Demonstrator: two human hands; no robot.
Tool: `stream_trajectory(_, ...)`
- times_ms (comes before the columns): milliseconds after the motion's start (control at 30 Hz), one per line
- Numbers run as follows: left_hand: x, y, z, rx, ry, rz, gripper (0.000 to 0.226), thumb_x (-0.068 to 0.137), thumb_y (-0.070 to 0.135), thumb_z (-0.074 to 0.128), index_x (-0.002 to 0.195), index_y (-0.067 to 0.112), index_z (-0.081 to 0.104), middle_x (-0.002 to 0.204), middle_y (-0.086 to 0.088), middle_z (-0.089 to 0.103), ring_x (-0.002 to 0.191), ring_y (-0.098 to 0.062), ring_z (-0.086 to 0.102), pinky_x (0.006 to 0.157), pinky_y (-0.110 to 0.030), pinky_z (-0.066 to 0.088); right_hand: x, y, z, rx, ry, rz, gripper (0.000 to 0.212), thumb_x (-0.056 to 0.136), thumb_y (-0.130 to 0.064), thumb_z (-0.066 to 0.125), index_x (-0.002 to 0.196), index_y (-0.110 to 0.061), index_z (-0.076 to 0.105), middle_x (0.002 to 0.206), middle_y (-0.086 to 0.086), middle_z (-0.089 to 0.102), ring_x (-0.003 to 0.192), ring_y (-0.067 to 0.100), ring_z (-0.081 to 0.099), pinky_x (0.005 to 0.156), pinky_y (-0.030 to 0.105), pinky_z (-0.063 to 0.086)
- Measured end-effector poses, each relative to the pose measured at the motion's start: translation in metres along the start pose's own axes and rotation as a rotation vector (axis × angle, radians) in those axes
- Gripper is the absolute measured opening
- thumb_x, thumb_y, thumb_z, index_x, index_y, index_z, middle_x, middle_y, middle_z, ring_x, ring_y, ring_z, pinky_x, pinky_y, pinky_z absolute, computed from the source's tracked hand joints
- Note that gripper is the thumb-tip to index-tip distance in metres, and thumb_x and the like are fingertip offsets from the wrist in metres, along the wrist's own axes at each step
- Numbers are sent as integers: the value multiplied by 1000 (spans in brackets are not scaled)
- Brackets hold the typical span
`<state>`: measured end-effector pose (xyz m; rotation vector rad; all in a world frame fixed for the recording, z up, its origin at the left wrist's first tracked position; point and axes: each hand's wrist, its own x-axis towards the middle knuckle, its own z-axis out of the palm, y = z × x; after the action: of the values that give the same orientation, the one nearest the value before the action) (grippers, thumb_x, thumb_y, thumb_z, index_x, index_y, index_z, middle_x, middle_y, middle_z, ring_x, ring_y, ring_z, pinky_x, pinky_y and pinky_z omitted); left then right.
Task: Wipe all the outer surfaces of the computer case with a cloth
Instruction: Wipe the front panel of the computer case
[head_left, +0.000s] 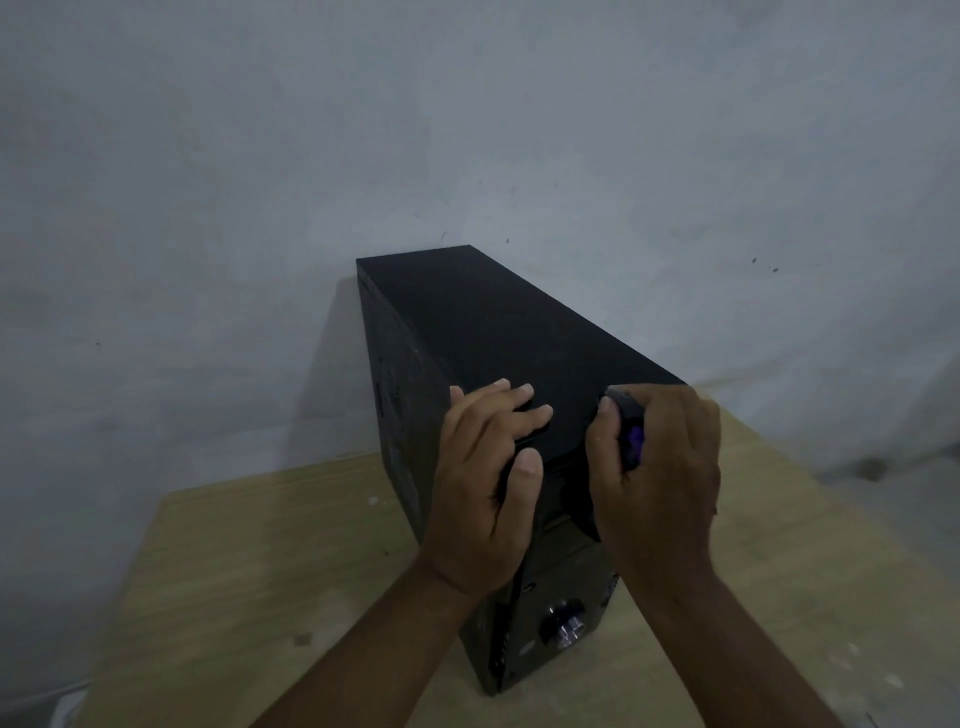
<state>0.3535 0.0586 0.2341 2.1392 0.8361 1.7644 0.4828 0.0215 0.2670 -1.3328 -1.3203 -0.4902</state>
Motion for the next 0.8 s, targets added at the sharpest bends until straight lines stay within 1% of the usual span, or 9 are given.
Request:
stream_trajectory(67,0,0,-1,-1,-4,0,37,98,22,38,116,9,68,127,-2,63,134,-17,48,122,-51,21,0,0,0,-1,2,1,12,93,-17,56,95,-6,60,89,2,56,87,9,39,74,12,31)
stream_trajectory(200,1,0,-1,-3,-13,-7,37,99,22,38,117,10,68,128,0,62,135,-15,46,122,-51,19,0,0,1,-9,5,-8,12,94,-17,55,95,-6,60,89,4,57,87,9,39,74,17,32)
stream_trajectory(433,0,0,-3,-12,-30,-16,38,99,24,38,118,10,68,129,0,61,136,-14,45,124,-46,17,-1,3,1,-14,9,-36,13,93,-17,54,97,-5,59,89,7,57,88,6,37,75,17,30)
stream_trajectory(800,0,-1,-2,-8,-39,-18,37,99,24,39,118,12,68,129,0,61,137,-13,44,123,-48,17,0,4,2,-15,19,-52,15,94,-17,53,95,-4,60,88,6,57,88,7,37,75,18,31)
